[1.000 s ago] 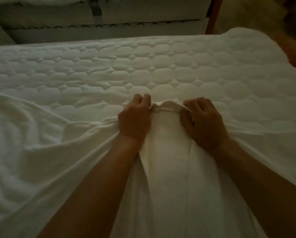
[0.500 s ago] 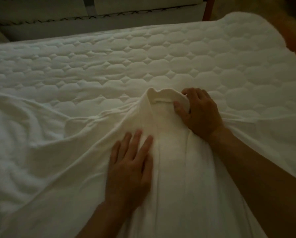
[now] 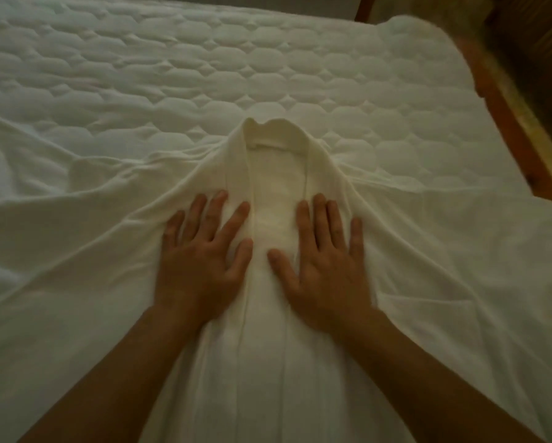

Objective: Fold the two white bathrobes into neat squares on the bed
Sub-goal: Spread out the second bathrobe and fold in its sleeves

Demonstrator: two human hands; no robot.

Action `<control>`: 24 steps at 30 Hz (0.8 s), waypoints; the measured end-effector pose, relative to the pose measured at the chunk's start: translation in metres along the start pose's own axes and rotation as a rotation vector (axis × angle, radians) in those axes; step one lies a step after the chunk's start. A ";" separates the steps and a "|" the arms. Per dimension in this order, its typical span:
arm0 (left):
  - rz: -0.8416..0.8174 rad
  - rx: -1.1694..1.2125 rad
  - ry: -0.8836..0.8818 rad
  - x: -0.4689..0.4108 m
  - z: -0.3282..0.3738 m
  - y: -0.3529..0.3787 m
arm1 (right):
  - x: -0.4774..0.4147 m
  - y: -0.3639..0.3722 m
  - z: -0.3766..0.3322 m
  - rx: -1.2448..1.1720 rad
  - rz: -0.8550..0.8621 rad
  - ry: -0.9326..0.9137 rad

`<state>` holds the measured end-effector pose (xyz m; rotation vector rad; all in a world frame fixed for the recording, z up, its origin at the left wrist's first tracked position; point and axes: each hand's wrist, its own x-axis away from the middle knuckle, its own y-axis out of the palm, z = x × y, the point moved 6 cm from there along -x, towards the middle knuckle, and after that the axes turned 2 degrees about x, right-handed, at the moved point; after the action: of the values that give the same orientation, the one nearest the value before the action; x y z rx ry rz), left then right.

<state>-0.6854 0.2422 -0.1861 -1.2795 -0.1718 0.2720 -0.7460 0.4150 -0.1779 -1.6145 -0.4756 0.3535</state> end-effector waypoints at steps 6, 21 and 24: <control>-0.048 -0.052 0.007 -0.002 0.001 -0.001 | -0.006 0.002 0.000 -0.037 0.023 -0.004; -0.129 -0.154 0.027 0.096 0.102 -0.033 | 0.037 -0.083 0.074 -0.441 0.046 -0.091; -0.183 -0.124 0.115 0.114 0.173 0.004 | 0.087 -0.079 0.149 -0.191 0.263 -0.002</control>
<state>-0.6245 0.4356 -0.1441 -1.3882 -0.2086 0.0310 -0.7517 0.5920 -0.1095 -1.8692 -0.3046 0.5195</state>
